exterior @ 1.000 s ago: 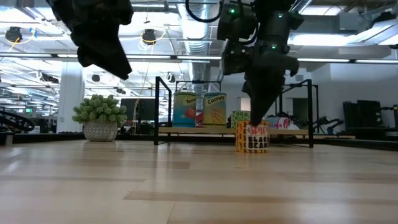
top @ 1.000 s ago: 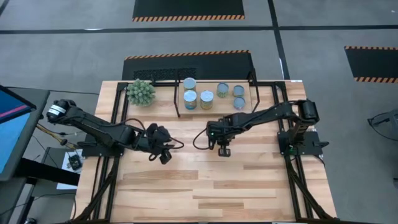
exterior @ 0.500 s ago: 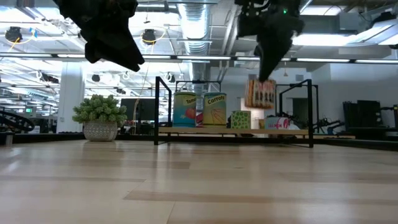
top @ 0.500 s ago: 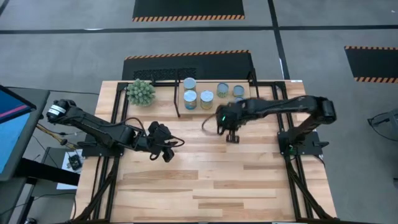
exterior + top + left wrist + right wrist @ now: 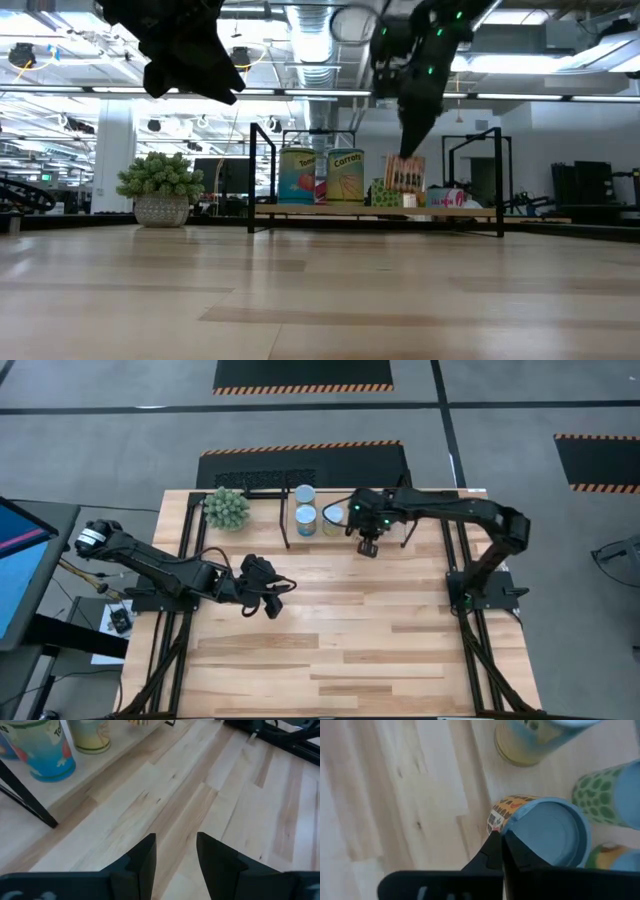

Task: Pick and place cans onto a shelf
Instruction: Put the canned black beans on the shelf

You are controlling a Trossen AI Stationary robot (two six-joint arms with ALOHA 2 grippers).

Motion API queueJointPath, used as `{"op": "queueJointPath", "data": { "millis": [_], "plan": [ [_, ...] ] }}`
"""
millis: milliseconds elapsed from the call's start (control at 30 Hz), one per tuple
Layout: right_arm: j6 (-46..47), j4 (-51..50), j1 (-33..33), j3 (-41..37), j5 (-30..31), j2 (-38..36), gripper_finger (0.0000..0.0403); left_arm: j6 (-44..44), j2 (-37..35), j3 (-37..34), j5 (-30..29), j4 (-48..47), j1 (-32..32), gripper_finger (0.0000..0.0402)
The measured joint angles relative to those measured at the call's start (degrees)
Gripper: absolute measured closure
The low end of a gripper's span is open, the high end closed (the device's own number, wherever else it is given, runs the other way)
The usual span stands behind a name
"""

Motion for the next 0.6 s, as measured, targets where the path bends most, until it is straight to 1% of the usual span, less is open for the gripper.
{"op": "queueJointPath", "data": {
  "millis": [200,400,600],
  "plan": [
    [-2.3,1.1,-1.6,0.0,-0.1,5.4,0.0394,-0.5,0.0,0.0,-0.6,0.0,0.0,0.0274],
    [-2.3,2.6,-1.9,0.2,0.2,6.1,0.0393,-1.0,0.0,0.0,-0.7,0.0,0.0,0.0274],
    [-2.2,4.3,-2.6,0.0,0.2,6.2,0.0362,-1.0,0.0,0.0,-1.1,0.0,0.0,0.0274]
  ]
}}
